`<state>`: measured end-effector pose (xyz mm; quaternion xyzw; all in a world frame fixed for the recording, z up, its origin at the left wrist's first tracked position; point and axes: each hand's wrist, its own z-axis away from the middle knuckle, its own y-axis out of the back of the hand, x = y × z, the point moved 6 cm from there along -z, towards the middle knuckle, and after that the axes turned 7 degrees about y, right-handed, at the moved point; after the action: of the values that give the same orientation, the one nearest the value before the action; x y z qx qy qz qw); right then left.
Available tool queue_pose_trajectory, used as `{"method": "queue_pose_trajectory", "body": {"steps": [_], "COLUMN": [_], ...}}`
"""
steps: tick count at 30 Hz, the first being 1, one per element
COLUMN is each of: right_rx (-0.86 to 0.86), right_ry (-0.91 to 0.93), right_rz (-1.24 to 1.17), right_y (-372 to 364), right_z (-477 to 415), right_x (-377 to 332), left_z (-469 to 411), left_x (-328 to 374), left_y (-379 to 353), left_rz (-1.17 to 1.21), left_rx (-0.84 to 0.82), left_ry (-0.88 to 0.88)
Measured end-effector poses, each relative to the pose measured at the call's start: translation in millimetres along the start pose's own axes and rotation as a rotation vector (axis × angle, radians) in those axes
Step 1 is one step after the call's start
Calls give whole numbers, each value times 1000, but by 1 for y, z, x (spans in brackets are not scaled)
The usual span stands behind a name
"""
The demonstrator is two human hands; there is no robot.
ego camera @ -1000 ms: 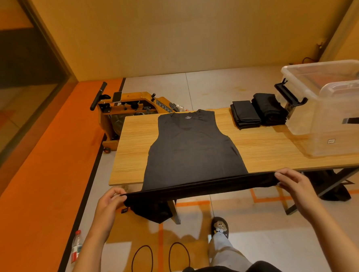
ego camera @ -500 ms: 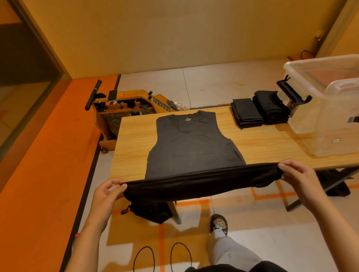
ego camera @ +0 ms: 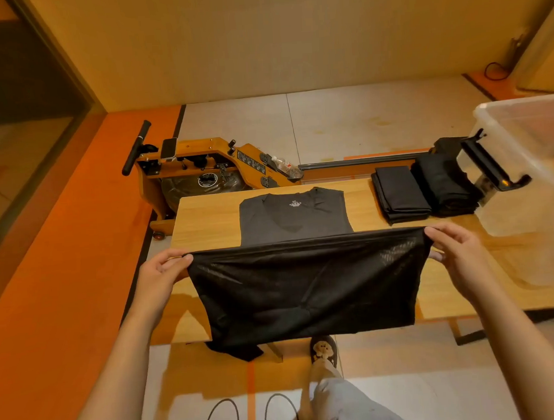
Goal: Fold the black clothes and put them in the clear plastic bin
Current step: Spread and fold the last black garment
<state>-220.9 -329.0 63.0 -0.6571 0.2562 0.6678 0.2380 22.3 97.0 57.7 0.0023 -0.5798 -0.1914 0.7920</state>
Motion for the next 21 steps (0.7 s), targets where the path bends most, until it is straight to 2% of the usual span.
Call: {"method": "queue_pose_trajectory", "body": {"steps": [9, 13, 18, 21], "right_rx": [0, -31, -79, -77], "right_ry": [-99, -137, -129, -156], "right_rz": [123, 387, 894, 996], "right_y": [-29, -46, -68, -73], "right_z": [-151, -214, -265, -279], "right_x": [26, 58, 89, 108], "left_z": [-139, -199, -248, -269], "left_x": [32, 25, 12, 4], "left_y": [-36, -63, -91, -93], "left_rz": [-92, -183, -318, -328], "left_rx": [34, 36, 27, 56], "left_ry": [88, 158, 191, 197]}}
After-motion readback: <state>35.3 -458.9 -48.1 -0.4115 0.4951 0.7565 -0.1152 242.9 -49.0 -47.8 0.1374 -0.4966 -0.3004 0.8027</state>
